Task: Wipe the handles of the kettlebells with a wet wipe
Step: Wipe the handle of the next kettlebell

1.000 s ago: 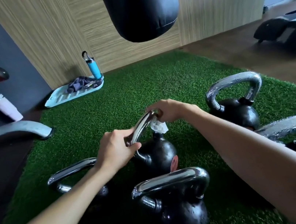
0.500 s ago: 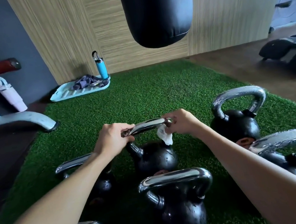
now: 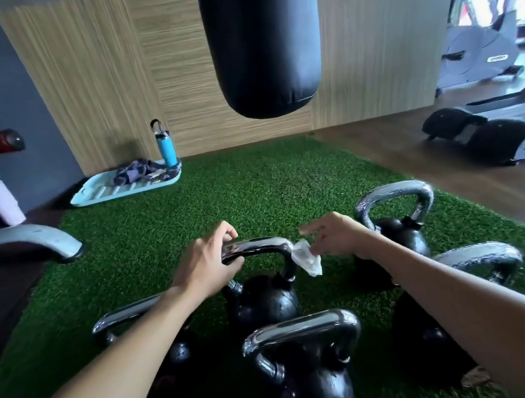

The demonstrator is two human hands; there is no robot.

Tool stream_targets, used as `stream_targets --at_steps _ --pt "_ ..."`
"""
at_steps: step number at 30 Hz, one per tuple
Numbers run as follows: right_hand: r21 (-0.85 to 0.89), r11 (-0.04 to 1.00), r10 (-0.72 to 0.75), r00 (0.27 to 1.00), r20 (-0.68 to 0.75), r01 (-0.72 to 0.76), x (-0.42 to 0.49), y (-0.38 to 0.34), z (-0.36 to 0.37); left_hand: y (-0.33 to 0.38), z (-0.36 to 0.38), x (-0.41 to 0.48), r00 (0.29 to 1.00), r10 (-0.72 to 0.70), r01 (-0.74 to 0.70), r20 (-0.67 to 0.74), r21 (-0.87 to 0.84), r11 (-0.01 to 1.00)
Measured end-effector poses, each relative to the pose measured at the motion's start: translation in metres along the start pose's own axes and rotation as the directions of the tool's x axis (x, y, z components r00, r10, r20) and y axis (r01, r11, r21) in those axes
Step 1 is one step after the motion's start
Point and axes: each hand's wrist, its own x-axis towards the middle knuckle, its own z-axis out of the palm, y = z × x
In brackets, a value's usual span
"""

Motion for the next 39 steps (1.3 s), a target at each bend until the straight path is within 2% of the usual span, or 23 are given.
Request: stream_targets --at_steps 2,4,7,10,14,18,21,23,27,31,36,39 --pt "-0.029 0.999 0.033 0.995 -0.096 -0.036 -0.01 0.006 -0.019 0.027 0.001 0.01 0.999 0.038 -0.039 -0.006 -0.043 0.998" --pt "-0.05 0.996 0.057 0.981 -0.188 -0.067 -0.024 0.015 -0.044 0.065 0.009 0.022 0.999 0.027 -0.023 0.025 -0.167 0.986" --pt "-0.117 0.987 0.076 0.964 -0.257 -0.109 -0.057 0.031 -0.087 0.131 0.025 0.035 0.979 0.034 0.027 0.202 -0.292 0.956" --pt "-0.184 0.968 0.105 0.945 -0.309 -0.168 -0.113 0.05 -0.131 0.195 0.038 0.026 0.909 0.132 0.019 0.394 -0.357 0.934" --pt "-0.139 0.965 0.158 0.918 -0.362 -0.221 -0.217 0.074 -0.171 0.268 0.04 -0.013 0.822 0.278 -0.069 0.497 -0.398 0.915" --pt "-0.078 0.954 0.253 0.914 -0.318 -0.291 -0.312 0.089 -0.171 0.322 0.032 -0.06 0.687 0.414 -0.148 0.597 -0.443 0.884" --pt "-0.161 0.938 0.261 0.933 -0.248 -0.305 -0.361 0.093 -0.157 0.348 0.034 -0.094 0.558 0.494 -0.206 0.667 -0.464 0.861" --pt "-0.226 0.934 0.227 0.949 -0.22 -0.276 -0.382 0.094 -0.148 0.359 0.036 -0.105 0.52 0.518 -0.205 0.679 -0.49 0.847" --pt "-0.29 0.942 0.139 0.982 -0.131 -0.171 -0.404 0.096 -0.13 0.364 0.032 -0.113 0.518 0.526 -0.174 0.674 -0.519 0.837" --pt "-0.29 0.947 0.086 0.978 -0.192 -0.141 -0.405 0.104 -0.118 0.36 0.033 -0.125 0.582 0.525 -0.149 0.621 -0.553 0.82" --pt "-0.265 0.946 0.135 0.969 -0.206 -0.188 -0.402 0.109 -0.132 0.362 0.032 -0.126 0.6 0.531 -0.203 0.598 -0.529 0.824" --pt "-0.293 0.945 0.085 0.976 -0.201 -0.142 -0.399 0.106 -0.125 0.363 0.033 -0.129 0.625 0.521 -0.237 0.581 -0.494 0.836"
